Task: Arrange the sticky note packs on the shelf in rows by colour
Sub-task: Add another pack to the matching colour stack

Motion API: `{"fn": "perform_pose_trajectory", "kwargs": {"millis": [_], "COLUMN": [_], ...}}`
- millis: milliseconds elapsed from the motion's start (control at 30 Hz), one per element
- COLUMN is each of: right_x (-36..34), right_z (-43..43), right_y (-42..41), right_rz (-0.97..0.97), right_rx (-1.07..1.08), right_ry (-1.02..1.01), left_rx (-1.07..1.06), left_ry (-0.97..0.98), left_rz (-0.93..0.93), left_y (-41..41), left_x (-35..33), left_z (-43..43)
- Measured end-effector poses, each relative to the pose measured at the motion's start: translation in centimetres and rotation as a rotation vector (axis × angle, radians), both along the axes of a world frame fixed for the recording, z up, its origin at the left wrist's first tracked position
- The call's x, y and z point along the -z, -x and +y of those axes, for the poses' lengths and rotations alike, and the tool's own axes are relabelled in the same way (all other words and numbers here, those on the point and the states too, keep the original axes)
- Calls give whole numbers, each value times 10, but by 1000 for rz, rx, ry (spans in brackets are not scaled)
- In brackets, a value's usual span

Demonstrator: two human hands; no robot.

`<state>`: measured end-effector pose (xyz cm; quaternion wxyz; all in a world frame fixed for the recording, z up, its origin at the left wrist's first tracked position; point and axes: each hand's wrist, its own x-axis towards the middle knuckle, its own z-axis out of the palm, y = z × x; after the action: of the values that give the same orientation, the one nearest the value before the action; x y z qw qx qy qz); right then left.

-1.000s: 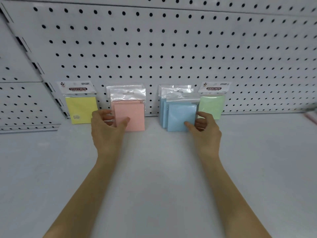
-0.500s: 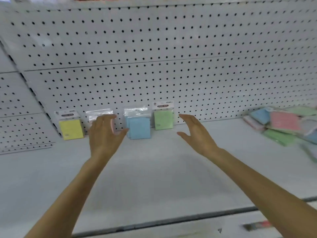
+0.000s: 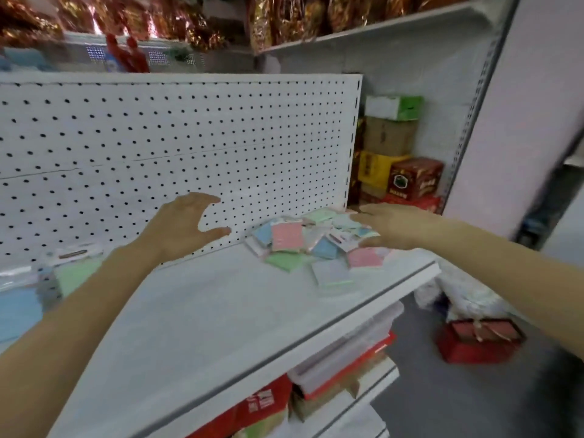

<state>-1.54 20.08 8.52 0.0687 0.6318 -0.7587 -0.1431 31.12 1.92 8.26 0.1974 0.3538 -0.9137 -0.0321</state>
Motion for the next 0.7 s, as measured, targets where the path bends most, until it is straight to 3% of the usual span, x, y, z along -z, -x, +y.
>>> {"fn": "perform_pose_trajectory", "kwargs": {"millis": [233, 700], "right_x": [22, 55], "right_z": [15, -84], "right_y": [78, 222], "right_rz": [-70, -204], "right_rx": [98, -47], "right_ry": [-116, -213], "left_rx": [86, 125], "left_ry": [-59, -457], "left_rz": [-62, -7], "left_y": [93, 265], "left_x": [36, 96], "left_z": [-4, -50]}}
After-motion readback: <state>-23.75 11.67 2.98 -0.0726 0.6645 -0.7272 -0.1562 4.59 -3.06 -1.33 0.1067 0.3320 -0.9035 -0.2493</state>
